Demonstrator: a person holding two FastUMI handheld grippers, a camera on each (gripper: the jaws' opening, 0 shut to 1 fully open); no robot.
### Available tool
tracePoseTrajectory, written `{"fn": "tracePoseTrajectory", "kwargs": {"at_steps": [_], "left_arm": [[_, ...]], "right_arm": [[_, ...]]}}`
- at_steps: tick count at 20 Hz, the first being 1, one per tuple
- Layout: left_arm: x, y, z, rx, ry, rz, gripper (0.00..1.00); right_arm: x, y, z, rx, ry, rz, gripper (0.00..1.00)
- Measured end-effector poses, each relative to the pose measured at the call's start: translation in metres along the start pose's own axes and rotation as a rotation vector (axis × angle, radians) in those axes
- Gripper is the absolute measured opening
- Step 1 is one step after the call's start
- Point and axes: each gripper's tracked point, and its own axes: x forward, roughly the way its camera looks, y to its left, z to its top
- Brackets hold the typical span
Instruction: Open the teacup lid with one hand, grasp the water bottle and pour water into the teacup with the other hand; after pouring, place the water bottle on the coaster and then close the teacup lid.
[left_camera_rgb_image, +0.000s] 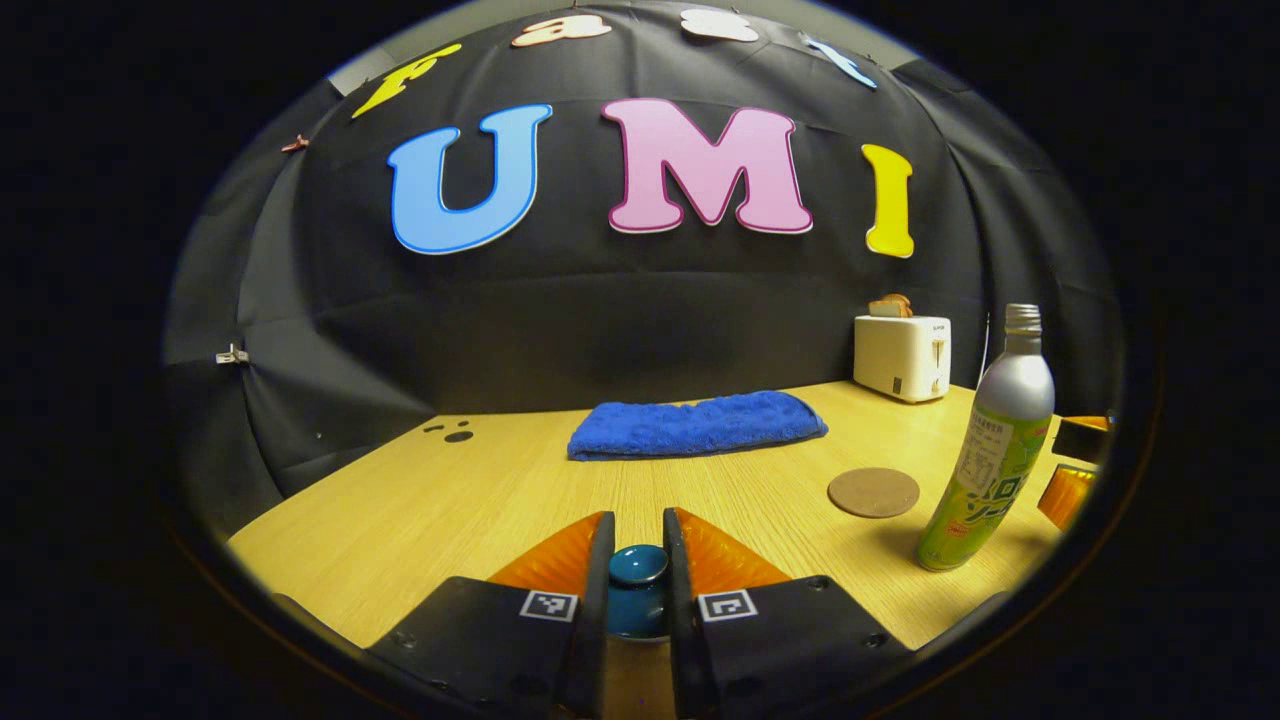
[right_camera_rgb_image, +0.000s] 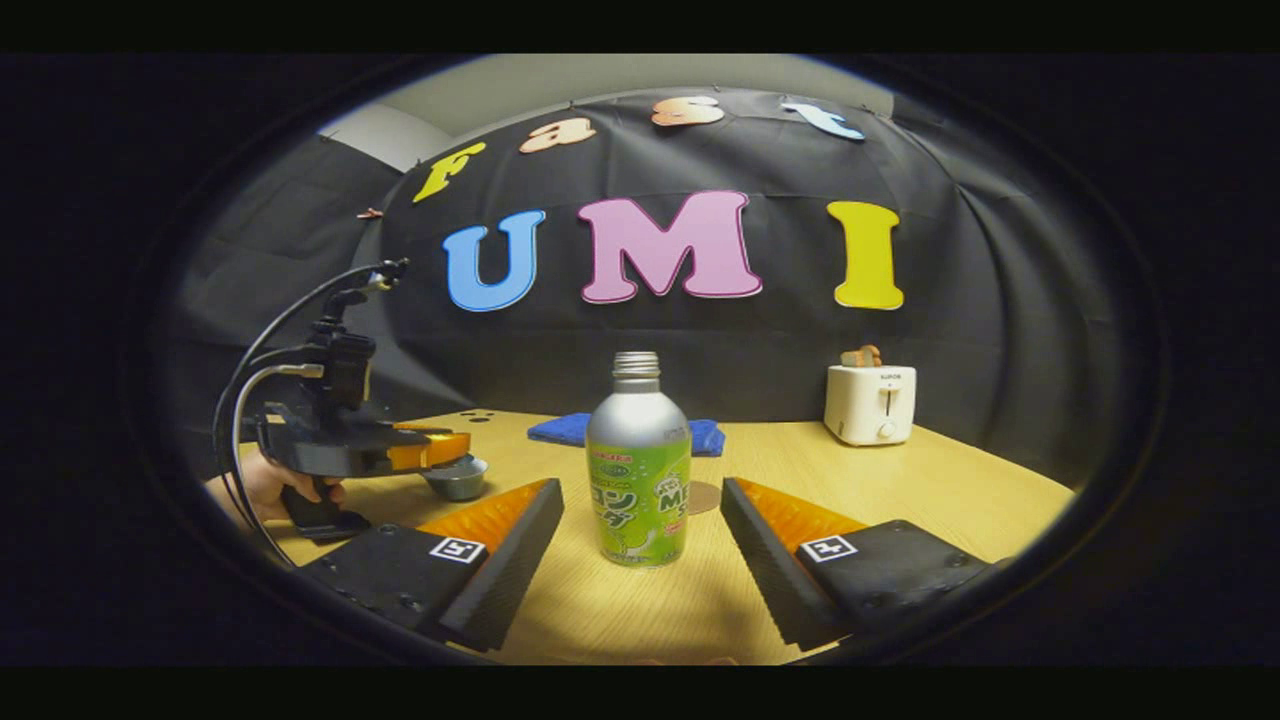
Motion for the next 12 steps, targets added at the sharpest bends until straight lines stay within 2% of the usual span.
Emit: {"fn": "tracePoseTrajectory", "kwargs": {"at_steps": [3, 5, 7, 12], "left_arm": [[-0.010, 0.005, 0.012, -0.002, -0.035, 0.011, 0.27], [-0.016, 0.010, 0.016, -0.024, -0.050, 0.006, 0.31], [-0.021, 0.015, 0.018, -0.051, -0.057, 0.004, 0.31], [-0.031, 0.030, 0.021, -0.042, -0.068, 0.024, 0.30]], "right_arm": [[0.001, 0.003, 0.001, 0.032, 0.003, 0.014, 0.98], [0.005, 0.006, 0.001, 0.039, -0.002, 0.032, 0.98], [0.014, 0.003, -0.001, 0.041, 0.017, 0.025, 0.99], [0.036, 0.008, 0.012, -0.007, 0.002, 0.009, 0.99]]}}
